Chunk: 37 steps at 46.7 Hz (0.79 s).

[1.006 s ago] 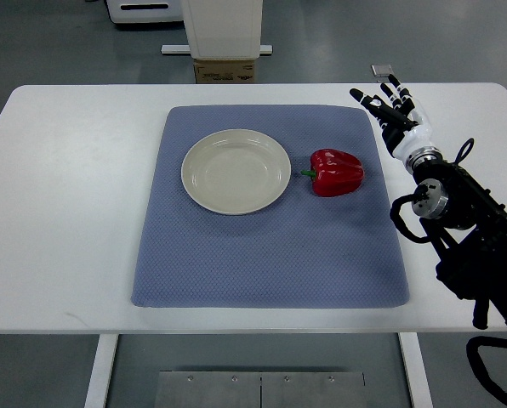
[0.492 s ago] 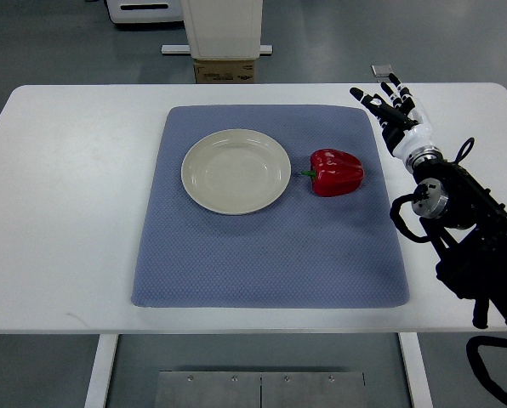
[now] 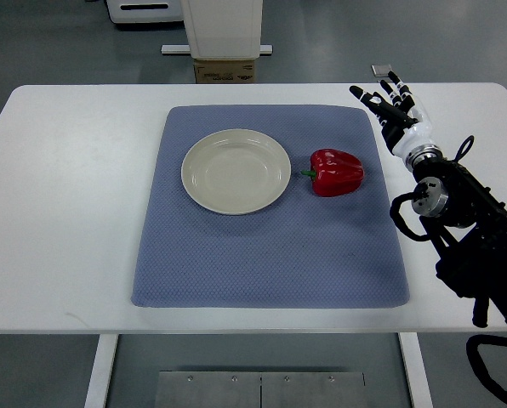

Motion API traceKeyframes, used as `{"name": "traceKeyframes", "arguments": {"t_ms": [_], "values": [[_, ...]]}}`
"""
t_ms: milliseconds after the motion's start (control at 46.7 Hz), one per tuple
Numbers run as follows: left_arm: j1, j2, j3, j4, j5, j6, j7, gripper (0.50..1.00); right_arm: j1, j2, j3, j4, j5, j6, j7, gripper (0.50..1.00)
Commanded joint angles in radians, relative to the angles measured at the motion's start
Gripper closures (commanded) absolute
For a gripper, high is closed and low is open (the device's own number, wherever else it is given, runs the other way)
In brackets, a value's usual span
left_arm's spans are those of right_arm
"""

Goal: Place red pepper on plate with right hand

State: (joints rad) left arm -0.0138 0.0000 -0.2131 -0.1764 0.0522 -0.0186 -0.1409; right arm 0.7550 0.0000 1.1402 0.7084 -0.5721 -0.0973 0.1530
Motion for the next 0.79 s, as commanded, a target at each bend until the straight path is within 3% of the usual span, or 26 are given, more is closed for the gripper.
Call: {"name": "traceKeyframes", "arguments": {"t_ms": [0,770], "values": [[0.000,0.000,0.000,0.000,0.000,0.000,0.001,0.500,0.003,0.000,0.000,0.000,0.000,0.001,0.000,0.500],[0.000,0.000,0.000,0.000,0.000,0.000,0.000,0.500,0.018,0.000,-0.060,-0.004,-0.002,-0.001,-0.001,0.500]]}}
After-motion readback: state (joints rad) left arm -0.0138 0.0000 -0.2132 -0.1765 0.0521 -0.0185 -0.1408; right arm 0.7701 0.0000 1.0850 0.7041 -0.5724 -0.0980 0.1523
